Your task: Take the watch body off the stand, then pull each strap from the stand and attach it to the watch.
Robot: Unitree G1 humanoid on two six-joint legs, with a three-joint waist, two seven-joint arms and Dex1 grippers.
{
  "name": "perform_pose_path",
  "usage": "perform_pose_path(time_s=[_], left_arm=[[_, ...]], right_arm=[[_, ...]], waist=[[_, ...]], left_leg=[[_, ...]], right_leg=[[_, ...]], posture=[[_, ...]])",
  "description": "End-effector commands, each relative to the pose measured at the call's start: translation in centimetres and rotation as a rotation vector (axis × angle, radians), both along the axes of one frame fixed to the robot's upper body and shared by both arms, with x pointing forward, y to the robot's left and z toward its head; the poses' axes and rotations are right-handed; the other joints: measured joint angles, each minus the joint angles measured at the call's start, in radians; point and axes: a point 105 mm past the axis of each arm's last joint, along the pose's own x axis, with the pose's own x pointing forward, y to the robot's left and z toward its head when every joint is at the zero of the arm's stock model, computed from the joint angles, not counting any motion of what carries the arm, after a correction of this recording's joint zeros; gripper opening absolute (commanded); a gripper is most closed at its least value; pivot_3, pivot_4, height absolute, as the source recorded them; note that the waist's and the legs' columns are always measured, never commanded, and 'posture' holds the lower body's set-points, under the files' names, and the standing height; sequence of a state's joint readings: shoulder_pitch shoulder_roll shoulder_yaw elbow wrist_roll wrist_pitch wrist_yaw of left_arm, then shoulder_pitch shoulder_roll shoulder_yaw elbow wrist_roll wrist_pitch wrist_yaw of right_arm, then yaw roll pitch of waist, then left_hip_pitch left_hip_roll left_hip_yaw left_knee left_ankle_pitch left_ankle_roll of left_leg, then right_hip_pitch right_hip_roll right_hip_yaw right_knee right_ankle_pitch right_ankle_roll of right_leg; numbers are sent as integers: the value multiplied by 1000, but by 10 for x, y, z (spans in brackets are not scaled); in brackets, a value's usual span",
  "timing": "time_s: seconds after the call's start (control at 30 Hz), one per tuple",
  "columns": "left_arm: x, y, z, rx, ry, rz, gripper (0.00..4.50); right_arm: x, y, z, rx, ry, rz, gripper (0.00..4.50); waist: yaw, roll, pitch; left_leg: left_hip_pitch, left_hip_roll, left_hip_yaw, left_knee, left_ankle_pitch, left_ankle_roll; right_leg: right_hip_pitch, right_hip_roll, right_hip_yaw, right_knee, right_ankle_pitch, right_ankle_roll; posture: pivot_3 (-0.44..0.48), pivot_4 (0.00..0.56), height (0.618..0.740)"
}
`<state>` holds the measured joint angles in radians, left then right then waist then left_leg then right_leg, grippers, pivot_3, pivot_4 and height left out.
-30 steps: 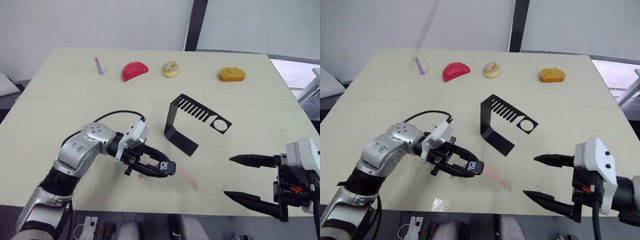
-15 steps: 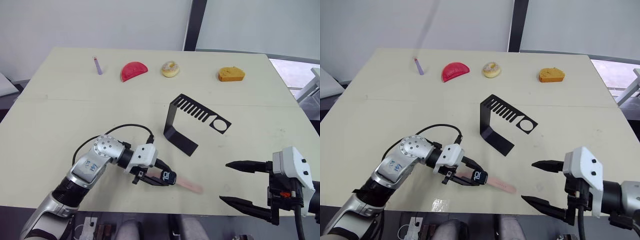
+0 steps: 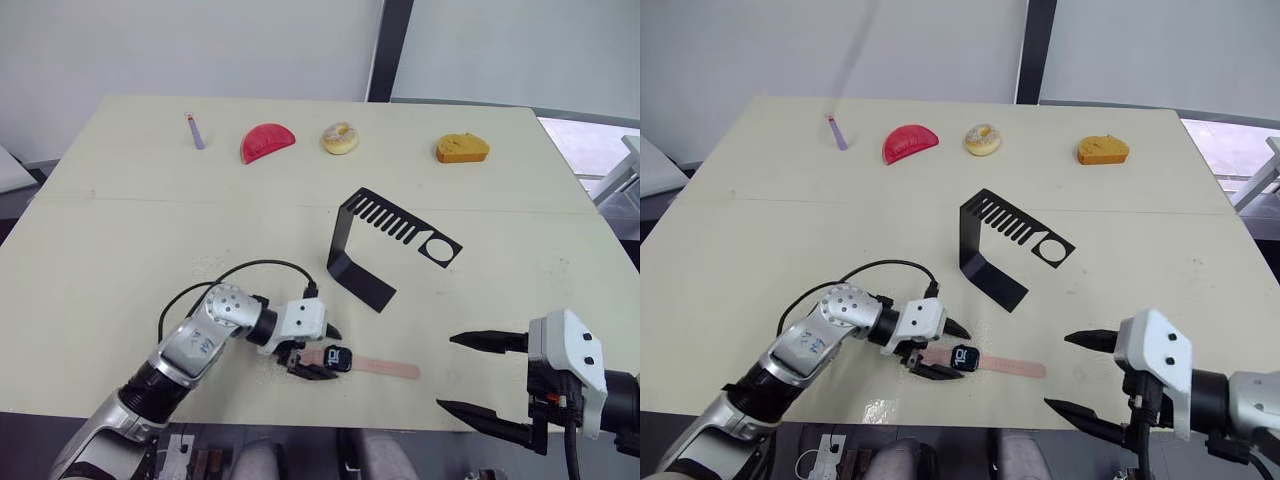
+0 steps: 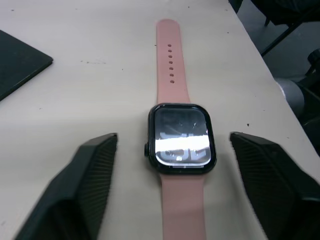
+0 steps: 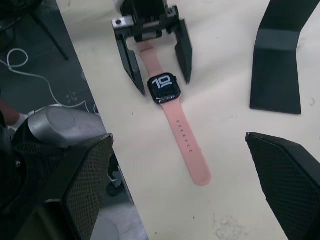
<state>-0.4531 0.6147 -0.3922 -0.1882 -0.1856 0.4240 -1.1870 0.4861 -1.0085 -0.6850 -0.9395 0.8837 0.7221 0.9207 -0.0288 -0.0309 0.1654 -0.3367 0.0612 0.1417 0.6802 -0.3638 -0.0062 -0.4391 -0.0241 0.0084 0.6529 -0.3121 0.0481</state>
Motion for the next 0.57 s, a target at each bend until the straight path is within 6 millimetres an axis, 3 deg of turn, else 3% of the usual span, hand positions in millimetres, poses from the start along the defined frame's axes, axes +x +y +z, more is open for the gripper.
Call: perform_pose_path(time_s=[0.03,0.17,0.3,0.43,0.57], left_arm=[[-4,35,44,-81,25,-8,4452],[-15,90,89,-104,144,28,4452],[-24,139,111,-49,202,137,4452],[-21,161,116,-43,144,252,4452],[-21,167,112,-26,120,271,4452]], right_arm=[[-2,-10,8,-7,-37,-14,4500],[-6,-28,16,2,-33,-69,4500],[-7,-52,25,-11,-38,-139,4500],[-5,-68,34,-8,-61,-173,4500],[-2,-79,37,-16,-67,-181,4500]], waist=[[-1,0,0],[1,0,0],[1,0,0],[2,0,1],[2,0,1]], left_leg=[[0,0,0,0,0,0],[0,1,0,0,0,-1],[1,0,0,0,0,0],[1,0,1,-1,-1,0],[1,0,1,-1,-1,0]], right_leg=[[0,0,0,0,0,0],[-1,0,-1,1,-1,-1],[0,-1,-1,0,-1,-1],[0,-1,-1,-1,-1,-1],[0,-1,-1,-2,-1,-1]], posture=[[0,150,737],[0,150,737],[0,150,737],[0,150,737],[0,150,737]])
